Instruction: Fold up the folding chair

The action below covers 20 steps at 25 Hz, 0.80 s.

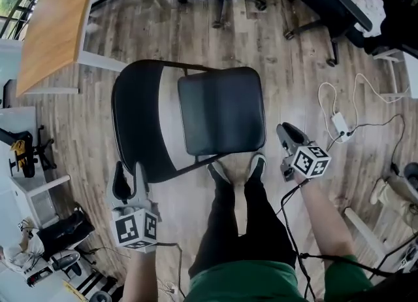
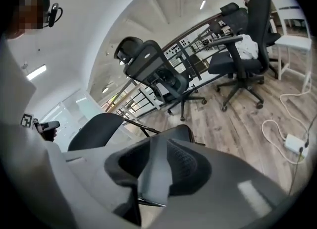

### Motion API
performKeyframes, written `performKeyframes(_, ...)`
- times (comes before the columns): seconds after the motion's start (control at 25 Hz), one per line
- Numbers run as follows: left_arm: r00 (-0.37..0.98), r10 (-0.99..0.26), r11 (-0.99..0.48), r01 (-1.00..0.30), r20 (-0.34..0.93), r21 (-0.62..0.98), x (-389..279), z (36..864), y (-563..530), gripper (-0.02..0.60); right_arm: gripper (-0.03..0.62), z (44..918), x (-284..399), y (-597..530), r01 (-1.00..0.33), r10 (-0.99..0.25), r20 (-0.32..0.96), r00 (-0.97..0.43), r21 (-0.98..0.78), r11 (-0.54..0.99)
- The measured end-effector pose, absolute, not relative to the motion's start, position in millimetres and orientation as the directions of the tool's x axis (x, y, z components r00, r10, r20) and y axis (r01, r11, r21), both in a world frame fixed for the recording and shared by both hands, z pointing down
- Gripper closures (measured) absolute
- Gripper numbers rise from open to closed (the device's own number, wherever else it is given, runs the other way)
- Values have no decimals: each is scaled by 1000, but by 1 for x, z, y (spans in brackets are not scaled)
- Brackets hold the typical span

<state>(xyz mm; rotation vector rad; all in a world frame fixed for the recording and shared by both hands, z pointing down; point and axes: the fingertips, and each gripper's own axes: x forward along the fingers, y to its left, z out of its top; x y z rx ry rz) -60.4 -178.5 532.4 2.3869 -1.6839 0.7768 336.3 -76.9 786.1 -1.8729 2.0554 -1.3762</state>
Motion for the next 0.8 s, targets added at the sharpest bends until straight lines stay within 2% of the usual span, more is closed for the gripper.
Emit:
performKeyframes(0.12, 207, -822, -363, -908, 530, -208, -86, 557, -176, 320, 377, 827, 334, -80, -753, -798, 517, -309, -646, -127)
performKeyframes(0.24, 189, -779, -369, -909, 598, -192, -105, 585, -168, 270, 299, 868, 324, -77, -725, -756, 539, -372, -677, -127)
performKeyframes(0.52, 213, -725, -343, -937, 655, -74, -113, 627, -162, 262, 267, 943, 301, -65, -689, -646, 595, -478, -711, -145)
performKeyframes(0.6, 215, -721, -346, -935, 658, -73, -111, 632, -163, 262, 263, 961, 297, -65, -667, -623, 587, -517, -732, -137)
performKeyframes(0.8, 200, -717, -374, -919, 668, -127, -109, 640, -162, 259, 196, 1015, 306, -72, -628, -613, 571, -546, -763, -152)
